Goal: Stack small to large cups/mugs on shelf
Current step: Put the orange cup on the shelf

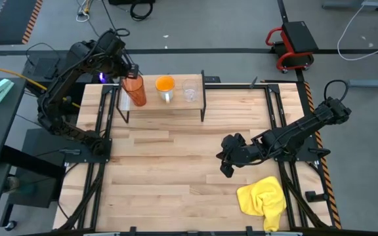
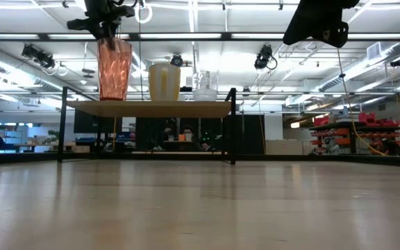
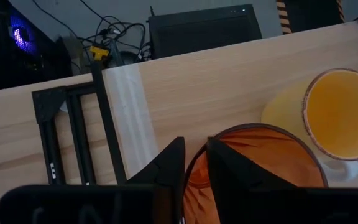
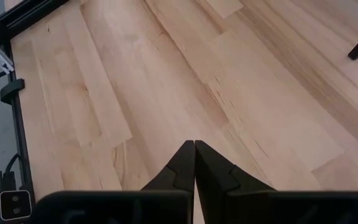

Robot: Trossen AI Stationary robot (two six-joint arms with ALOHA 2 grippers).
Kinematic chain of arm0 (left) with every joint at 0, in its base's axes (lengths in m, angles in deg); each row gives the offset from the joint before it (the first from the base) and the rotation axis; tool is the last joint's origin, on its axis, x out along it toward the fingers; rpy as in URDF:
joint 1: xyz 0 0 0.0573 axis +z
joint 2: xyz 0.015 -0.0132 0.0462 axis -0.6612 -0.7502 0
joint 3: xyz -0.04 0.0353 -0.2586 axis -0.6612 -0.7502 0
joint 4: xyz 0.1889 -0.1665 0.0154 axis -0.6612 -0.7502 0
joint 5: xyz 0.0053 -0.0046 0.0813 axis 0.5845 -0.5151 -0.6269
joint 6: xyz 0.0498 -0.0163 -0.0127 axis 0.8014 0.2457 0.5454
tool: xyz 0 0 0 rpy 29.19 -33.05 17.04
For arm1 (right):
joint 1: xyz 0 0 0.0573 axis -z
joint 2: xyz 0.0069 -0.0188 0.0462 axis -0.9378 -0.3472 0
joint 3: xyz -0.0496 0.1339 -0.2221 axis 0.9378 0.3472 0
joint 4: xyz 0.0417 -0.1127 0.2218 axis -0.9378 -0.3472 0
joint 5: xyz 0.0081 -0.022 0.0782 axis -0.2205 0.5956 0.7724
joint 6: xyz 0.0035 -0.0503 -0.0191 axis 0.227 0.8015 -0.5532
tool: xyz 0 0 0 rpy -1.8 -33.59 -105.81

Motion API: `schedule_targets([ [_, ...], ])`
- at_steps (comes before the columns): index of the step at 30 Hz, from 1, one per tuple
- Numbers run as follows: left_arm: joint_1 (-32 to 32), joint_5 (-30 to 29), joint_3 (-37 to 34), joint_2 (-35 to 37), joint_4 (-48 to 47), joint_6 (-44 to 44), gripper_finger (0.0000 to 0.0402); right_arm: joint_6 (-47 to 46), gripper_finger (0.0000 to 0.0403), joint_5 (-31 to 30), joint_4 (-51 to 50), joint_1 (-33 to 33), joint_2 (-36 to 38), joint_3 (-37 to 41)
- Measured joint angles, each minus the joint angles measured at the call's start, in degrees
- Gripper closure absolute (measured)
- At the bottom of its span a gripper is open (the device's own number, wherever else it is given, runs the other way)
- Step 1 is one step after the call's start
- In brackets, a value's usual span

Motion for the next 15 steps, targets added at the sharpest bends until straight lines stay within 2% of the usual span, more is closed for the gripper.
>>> schedule_targets([
  [15,0.0,0.0,0.1,2.3,0.7,0.2,0.0316,0.2,0.0388,0.0,0.0,0.0,0.0,0.0],
])
